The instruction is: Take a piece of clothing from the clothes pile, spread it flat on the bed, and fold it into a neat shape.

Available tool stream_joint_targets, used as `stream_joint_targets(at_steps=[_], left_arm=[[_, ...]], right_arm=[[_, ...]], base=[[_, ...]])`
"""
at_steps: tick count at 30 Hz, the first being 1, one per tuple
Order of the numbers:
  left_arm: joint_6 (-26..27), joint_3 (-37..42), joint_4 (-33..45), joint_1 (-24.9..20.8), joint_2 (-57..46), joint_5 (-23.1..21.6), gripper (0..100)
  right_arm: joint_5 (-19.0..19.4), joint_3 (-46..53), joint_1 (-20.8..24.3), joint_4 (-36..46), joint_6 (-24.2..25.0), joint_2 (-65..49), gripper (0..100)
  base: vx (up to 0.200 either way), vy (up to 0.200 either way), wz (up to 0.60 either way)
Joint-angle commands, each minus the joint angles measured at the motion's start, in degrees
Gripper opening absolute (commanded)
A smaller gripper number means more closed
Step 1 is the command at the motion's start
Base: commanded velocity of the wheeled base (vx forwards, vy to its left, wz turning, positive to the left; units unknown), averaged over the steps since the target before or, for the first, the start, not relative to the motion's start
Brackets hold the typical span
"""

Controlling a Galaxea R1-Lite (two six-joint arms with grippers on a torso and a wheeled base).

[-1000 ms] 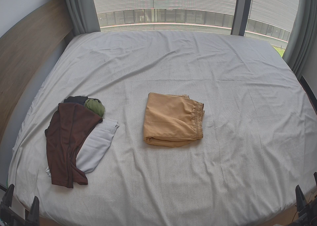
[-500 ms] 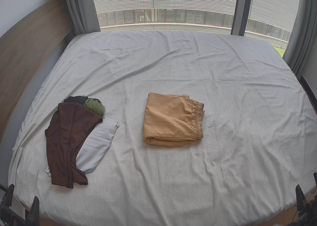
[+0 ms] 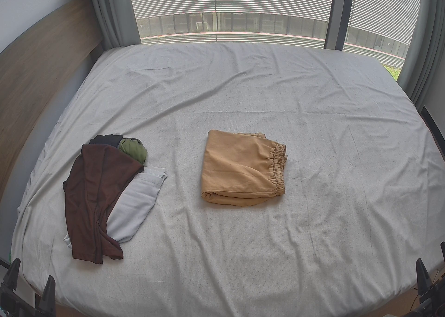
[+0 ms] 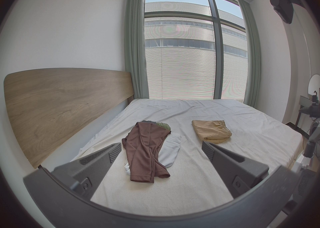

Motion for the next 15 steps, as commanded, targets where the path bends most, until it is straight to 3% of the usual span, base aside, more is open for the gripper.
stream_joint_targets(at_steps=[1, 15], left_arm=[[0.0, 1.0, -0.1, 0.0, -0.7, 0.0, 100], [0.0, 1.0, -0.1, 0.0, -0.7, 0.0, 100]], right_arm=[[0.0, 1.0, 0.0, 0.0, 0.2, -0.4, 100], [0.1, 1.0, 0.0, 0.0, 0.0, -0.5, 100]], base=[[0.000, 0.000, 0.00], [0.000, 0.000, 0.00]])
